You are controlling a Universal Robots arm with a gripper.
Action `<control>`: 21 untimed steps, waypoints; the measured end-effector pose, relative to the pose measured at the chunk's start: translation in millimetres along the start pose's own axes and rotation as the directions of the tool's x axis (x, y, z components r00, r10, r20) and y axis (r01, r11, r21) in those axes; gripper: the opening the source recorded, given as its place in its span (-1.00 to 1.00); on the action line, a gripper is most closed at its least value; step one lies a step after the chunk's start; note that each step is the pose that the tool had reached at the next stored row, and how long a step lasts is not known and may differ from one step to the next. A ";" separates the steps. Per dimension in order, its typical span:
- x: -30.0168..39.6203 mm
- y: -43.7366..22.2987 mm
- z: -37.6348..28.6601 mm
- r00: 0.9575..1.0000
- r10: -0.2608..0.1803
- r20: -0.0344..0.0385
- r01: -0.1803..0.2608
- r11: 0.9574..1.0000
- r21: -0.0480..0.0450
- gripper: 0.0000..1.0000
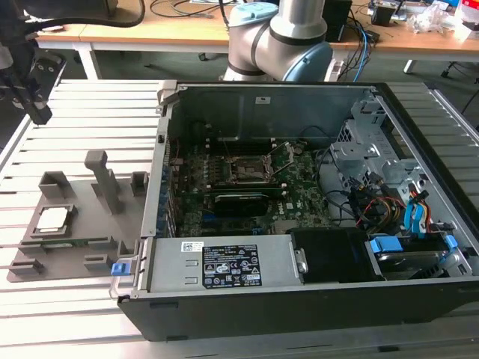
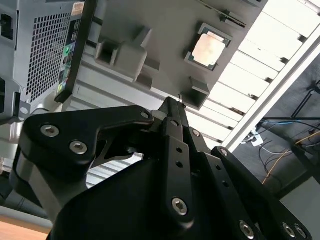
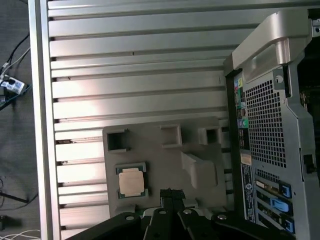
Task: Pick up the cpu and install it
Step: 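Reach for the cpu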
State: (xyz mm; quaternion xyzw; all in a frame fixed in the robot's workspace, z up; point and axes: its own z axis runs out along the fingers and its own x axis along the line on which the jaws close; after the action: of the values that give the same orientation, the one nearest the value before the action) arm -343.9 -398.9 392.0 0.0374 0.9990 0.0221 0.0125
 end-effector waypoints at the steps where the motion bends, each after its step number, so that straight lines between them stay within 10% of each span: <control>1: 1.8 -0.1 -0.1 1.000 0.000 0.000 0.000 1.000 0.000 -0.79; 11: 51.7 -3.8 -1.2 1.000 0.000 0.000 0.000 1.000 0.000 -0.79; 21: 81.6 -6.2 -1.6 1.000 0.000 0.000 0.000 1.000 0.000 -0.79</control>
State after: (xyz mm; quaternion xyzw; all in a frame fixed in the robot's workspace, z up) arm -425.7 -398.9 391.4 0.0374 0.9990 0.0221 0.0125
